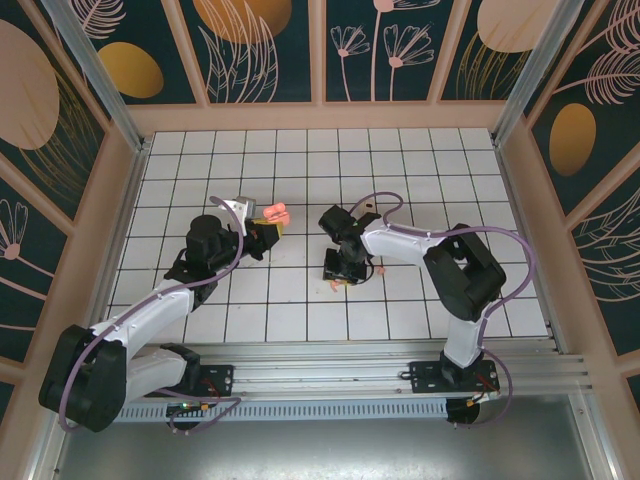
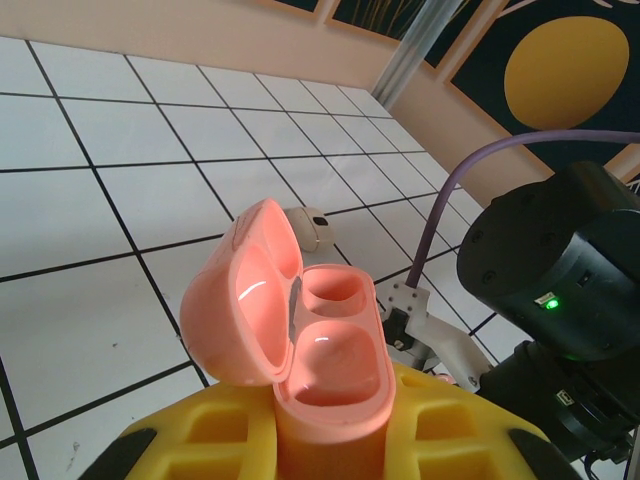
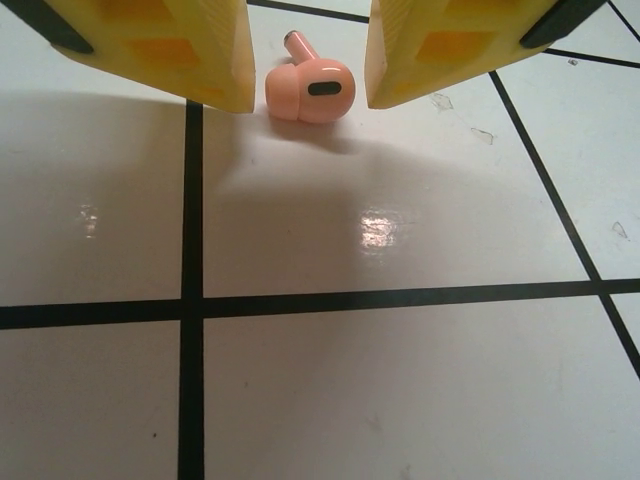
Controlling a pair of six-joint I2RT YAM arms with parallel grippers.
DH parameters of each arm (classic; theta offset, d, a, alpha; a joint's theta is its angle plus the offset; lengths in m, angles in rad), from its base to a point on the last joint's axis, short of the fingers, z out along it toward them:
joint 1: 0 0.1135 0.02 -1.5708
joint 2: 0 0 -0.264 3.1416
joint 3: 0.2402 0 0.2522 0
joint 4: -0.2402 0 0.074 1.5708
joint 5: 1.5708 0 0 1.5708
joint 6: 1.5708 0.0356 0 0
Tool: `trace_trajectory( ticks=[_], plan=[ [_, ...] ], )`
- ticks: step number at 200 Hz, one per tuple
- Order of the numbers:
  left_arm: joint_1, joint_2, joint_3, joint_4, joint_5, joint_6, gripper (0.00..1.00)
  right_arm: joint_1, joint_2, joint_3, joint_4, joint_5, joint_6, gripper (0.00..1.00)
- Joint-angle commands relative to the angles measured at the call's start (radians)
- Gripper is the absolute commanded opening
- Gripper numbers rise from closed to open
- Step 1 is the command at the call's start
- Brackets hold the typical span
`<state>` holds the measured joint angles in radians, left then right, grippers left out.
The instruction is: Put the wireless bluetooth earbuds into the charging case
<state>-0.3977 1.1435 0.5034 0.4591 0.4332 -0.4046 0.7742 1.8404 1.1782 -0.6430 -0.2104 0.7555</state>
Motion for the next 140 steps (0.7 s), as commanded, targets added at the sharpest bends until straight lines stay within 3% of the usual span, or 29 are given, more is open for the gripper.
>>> trace_trajectory(
  ticks=[1, 140],
  plan=[
    [0.007, -0.019, 0.014, -0.002, -0.006, 0.021, 0.11, 0.007, 0.024, 0.009, -0.001, -0.006, -0.018, 0.35],
    [0.008, -0.033, 0.008, -0.017, -0.011, 0.031, 0.11, 0.01, 0.038, -0.018, 0.036, -0.004, -0.021, 0.25]
  ],
)
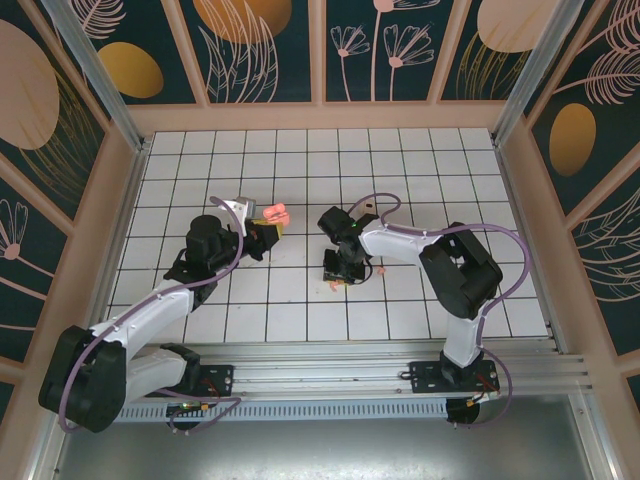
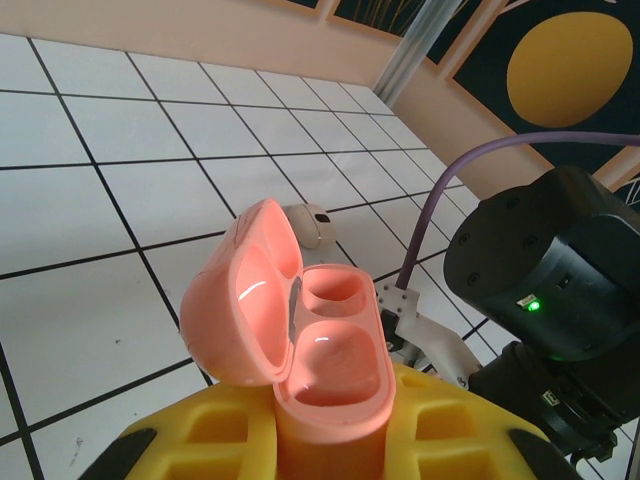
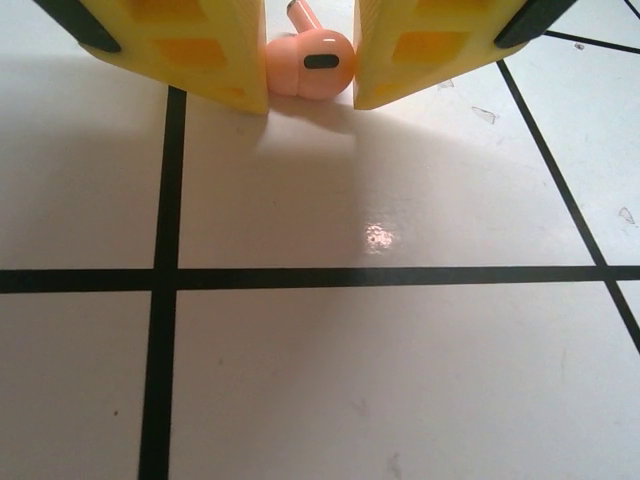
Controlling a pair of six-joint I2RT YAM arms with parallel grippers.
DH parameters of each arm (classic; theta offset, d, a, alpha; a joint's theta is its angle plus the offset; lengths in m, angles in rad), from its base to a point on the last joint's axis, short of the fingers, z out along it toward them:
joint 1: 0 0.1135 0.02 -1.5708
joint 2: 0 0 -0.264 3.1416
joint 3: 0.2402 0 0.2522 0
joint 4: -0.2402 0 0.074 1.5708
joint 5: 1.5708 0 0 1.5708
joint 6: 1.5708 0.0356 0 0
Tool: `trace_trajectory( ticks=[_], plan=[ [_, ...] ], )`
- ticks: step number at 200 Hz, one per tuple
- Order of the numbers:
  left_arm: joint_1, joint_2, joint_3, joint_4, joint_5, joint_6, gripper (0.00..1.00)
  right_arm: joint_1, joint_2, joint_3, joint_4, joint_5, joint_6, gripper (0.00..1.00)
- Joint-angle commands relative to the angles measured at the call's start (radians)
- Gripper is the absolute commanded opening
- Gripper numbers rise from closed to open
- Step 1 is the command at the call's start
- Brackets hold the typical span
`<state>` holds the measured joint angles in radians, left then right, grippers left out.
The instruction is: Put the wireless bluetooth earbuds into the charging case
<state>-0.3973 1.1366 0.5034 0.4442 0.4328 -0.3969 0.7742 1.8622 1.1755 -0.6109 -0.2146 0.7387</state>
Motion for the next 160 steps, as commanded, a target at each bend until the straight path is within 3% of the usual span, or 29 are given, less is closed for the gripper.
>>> trace_trajectory(
  ticks=[1, 66, 160],
  plan=[
    [0.007, -0.026, 0.009, -0.001, -0.01, 0.024, 0.11, 0.01, 0.016, -0.016, 0.004, 0.001, -0.003, 0.25],
    [0.007, -0.02, -0.003, 0.032, 0.005, 0.028, 0.11, 0.01, -0.105, -0.111, 0.1, 0.066, 0.054, 0.25],
    [0.006, -0.003, -0.098, 0.261, 0.148, 0.077, 0.11, 0.02, -0.351, -0.381, 0.588, 0.154, 0.155, 0.24]
  ],
)
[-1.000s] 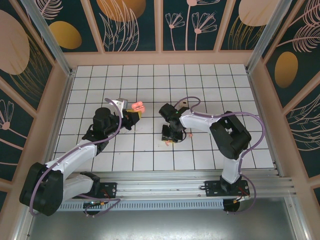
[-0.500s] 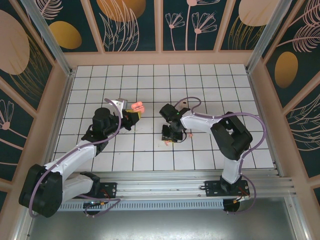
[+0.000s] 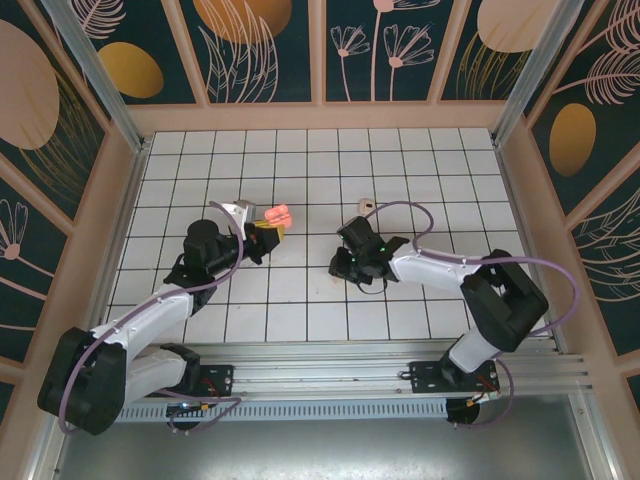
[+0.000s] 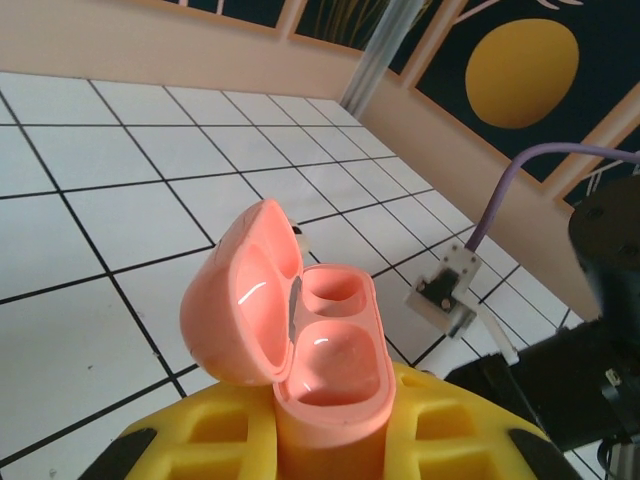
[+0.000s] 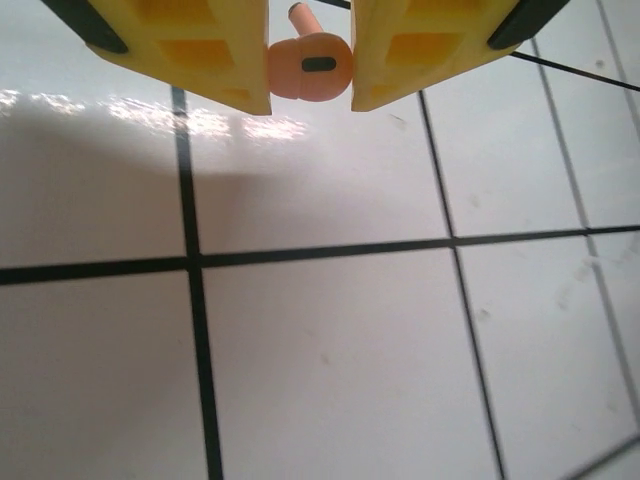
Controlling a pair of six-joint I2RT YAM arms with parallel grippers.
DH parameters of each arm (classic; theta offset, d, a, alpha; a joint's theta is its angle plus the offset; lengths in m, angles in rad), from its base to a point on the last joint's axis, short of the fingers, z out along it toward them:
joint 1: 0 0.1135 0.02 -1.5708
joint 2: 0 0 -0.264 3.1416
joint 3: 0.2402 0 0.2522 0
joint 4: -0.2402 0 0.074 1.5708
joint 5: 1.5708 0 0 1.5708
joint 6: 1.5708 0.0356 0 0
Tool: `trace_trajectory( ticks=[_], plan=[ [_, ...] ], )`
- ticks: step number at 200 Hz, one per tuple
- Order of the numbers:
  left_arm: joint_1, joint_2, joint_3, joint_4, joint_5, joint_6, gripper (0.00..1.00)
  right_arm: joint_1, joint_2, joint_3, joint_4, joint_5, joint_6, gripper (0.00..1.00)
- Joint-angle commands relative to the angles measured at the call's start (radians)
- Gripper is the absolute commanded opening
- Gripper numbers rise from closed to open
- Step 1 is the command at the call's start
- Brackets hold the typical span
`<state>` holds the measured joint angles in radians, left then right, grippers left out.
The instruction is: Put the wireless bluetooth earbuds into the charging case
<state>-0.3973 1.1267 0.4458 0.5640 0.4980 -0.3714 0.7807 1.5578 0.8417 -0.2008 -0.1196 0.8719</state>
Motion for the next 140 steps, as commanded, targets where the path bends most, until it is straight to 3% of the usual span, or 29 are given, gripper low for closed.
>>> trace_trajectory(
  ticks=[1, 30, 140],
  plan=[
    [0.006, 0.007, -0.042, 0.144, 0.085, 0.053, 0.11, 0.014, -0.048, -0.048, 0.182, 0.06, 0.021, 0.24],
    [0.007, 0.009, -0.085, 0.246, 0.13, 0.059, 0.11, 0.016, -0.084, -0.065, 0.28, 0.079, -0.05, 0.24],
    [0.005, 0.02, -0.108, 0.324, 0.18, 0.154, 0.11, 0.018, -0.244, -0.125, 0.559, 0.052, -0.244, 0.24]
  ],
)
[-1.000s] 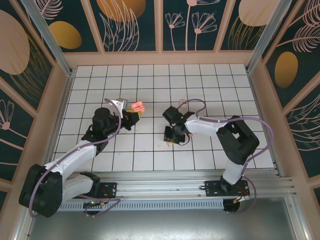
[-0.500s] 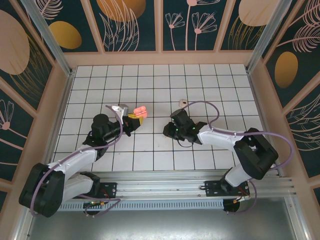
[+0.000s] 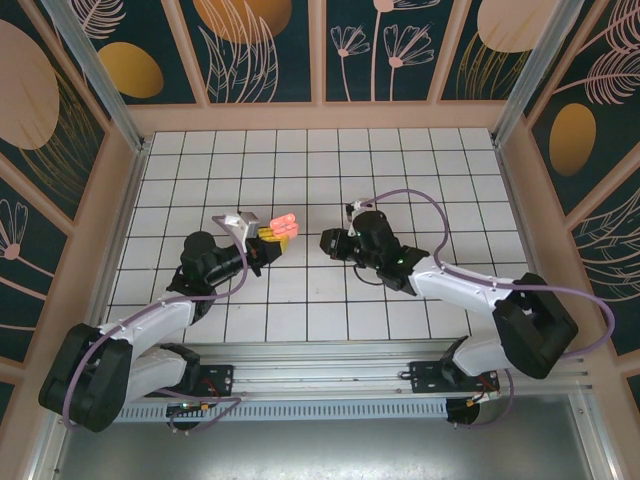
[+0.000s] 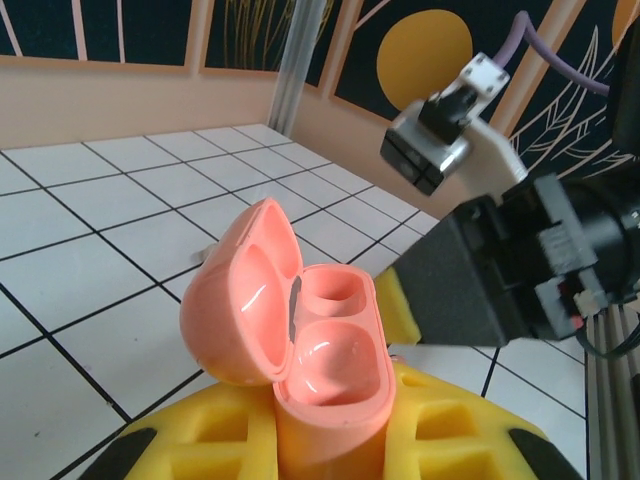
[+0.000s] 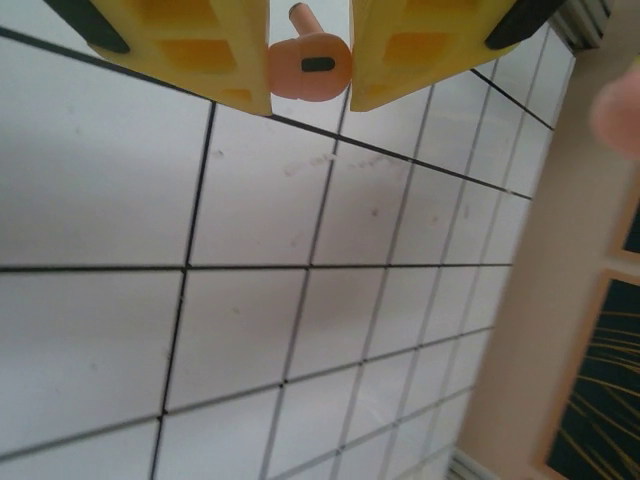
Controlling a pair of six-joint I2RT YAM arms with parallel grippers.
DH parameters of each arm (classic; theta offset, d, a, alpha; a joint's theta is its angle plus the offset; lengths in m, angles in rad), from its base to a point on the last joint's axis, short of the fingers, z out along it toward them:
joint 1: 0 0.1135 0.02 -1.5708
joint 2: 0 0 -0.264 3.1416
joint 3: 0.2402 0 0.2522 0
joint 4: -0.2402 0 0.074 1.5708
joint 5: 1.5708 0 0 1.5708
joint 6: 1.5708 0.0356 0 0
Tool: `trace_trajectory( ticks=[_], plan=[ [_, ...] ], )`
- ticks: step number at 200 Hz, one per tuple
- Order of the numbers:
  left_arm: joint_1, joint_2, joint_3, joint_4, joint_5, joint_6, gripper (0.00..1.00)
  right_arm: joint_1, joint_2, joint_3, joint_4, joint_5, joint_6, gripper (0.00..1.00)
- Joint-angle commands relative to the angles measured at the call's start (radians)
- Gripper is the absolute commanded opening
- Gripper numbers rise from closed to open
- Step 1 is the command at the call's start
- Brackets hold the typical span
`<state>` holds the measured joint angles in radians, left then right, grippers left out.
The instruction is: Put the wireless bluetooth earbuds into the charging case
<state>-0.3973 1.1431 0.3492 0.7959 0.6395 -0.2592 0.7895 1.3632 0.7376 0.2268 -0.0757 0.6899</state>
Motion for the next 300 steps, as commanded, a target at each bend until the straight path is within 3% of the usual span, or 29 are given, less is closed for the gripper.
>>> trace_trajectory(
  ticks=[1, 157, 300],
  plan=[
    [0.005, 0.003, -0.012, 0.093, 0.038, 0.042, 0.11, 0.008, -0.05, -0.021, 0.135, 0.007, -0.064, 0.24],
    [-0.039, 0.025, 0.083, -0.007, 0.031, 0.258, 0.11, 0.025, -0.134, 0.053, 0.353, -0.124, -0.207, 0.24],
    [-0.071, 0.045, 0.125, 0.041, 0.004, 0.22, 0.11, 0.089, -0.067, 0.048, 0.442, -0.081, -0.214, 0.24]
  ],
)
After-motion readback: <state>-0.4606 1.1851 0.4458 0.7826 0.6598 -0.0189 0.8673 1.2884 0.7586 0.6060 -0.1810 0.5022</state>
